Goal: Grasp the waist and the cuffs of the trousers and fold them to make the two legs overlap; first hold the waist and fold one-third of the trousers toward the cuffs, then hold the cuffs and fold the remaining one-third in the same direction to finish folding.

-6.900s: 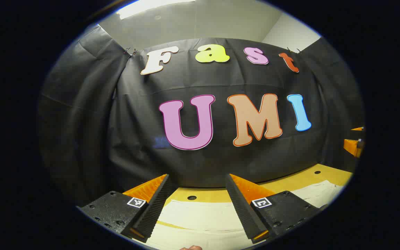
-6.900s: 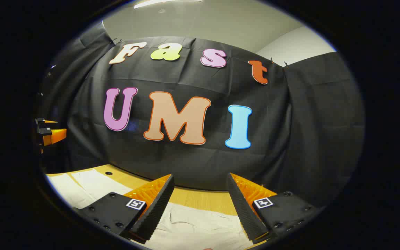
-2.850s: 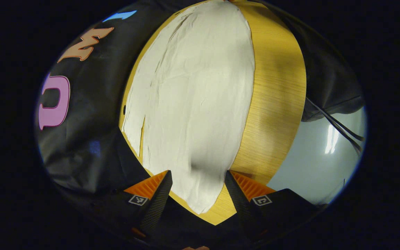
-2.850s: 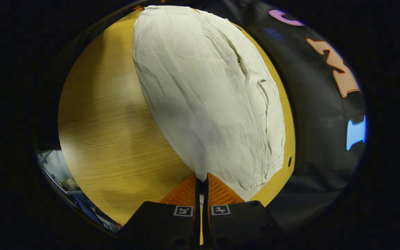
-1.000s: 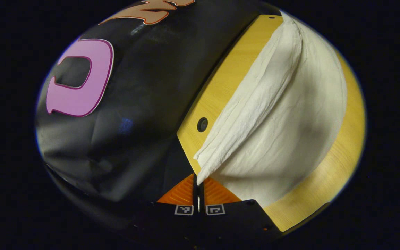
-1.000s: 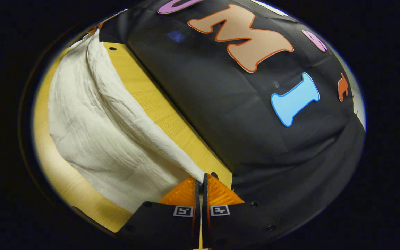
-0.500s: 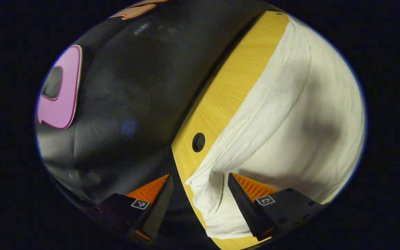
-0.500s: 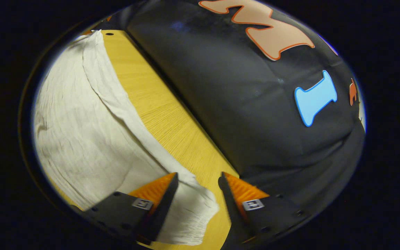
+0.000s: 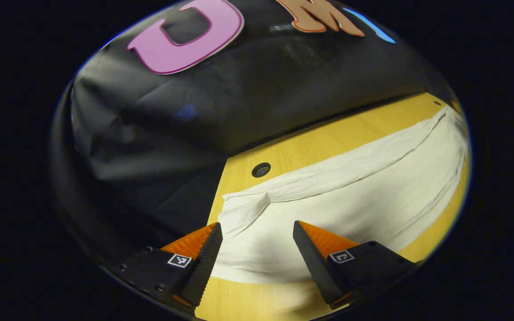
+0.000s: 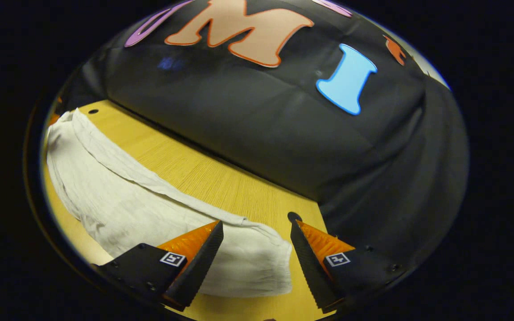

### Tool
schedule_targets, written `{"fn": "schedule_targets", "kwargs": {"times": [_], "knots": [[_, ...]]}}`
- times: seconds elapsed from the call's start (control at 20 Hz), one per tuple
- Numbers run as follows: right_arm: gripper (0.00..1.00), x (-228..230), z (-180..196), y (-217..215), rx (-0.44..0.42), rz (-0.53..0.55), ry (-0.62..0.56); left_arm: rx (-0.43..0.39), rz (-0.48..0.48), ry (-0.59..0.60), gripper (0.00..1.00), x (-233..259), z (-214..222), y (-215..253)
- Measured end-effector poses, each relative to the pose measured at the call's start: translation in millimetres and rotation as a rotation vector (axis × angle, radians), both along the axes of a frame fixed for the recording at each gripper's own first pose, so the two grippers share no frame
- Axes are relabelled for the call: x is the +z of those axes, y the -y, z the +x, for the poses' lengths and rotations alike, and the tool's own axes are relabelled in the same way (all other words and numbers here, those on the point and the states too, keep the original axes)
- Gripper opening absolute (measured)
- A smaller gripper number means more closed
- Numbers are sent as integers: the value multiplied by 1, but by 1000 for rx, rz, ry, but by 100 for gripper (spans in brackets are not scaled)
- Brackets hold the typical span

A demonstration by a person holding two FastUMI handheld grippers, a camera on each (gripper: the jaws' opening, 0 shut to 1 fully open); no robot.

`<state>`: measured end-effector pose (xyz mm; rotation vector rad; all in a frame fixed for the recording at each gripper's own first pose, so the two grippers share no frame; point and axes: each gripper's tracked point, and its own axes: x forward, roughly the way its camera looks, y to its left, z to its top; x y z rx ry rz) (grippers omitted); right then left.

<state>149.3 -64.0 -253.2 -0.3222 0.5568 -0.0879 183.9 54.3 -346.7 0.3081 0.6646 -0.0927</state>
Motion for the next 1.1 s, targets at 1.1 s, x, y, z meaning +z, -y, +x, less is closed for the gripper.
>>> {"fn": "schedule_targets", "kwargs": {"times": [1.1], "knots": [[91, -100, -75, 59, -764, 920, -110, 291, -418, 25, 97, -46, 15, -3]]}}
